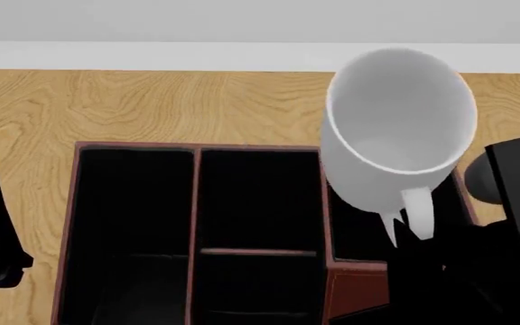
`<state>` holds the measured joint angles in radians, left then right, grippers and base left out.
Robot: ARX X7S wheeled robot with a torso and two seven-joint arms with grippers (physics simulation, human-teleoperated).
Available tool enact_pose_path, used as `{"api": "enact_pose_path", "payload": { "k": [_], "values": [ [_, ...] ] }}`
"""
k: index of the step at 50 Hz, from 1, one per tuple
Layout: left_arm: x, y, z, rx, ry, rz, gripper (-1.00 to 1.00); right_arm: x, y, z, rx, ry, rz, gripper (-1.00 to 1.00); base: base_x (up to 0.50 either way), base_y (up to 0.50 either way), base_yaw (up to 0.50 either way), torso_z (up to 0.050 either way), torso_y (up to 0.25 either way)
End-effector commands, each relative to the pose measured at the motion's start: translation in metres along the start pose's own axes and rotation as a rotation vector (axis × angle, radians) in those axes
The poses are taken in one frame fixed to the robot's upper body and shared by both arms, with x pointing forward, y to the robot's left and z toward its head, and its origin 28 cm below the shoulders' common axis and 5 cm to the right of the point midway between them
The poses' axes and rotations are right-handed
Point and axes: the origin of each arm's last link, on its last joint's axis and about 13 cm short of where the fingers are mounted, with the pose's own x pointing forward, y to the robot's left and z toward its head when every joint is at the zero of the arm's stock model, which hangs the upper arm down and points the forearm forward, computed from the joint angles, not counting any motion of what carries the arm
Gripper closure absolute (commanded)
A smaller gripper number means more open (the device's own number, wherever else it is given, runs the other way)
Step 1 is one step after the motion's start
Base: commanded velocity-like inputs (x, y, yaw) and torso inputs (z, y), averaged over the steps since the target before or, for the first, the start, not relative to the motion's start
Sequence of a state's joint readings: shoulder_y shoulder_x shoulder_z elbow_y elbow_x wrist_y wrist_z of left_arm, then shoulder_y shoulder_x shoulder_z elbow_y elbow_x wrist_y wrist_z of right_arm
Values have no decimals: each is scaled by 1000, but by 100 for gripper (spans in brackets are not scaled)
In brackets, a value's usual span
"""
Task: Pick up the white mug and place it to the right of the caddy.
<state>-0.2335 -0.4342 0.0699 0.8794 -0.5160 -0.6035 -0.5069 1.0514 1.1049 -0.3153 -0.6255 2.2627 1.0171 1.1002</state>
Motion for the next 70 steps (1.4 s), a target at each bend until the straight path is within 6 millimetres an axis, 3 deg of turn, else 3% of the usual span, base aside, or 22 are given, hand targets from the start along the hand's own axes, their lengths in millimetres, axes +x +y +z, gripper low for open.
{"api": "enact_pose_path", "payload": {
  "k": [1,70],
  "values": [
    [0,1,1,-12,3,-1,-100,-1,-9,2,0,-17,-53,100,0,0,0,0,0],
    [1,-2,-2,-9,9,-16,-100,-13,-52,-11,68,26,-334,100,0,0,0,0,1]
  ]
}}
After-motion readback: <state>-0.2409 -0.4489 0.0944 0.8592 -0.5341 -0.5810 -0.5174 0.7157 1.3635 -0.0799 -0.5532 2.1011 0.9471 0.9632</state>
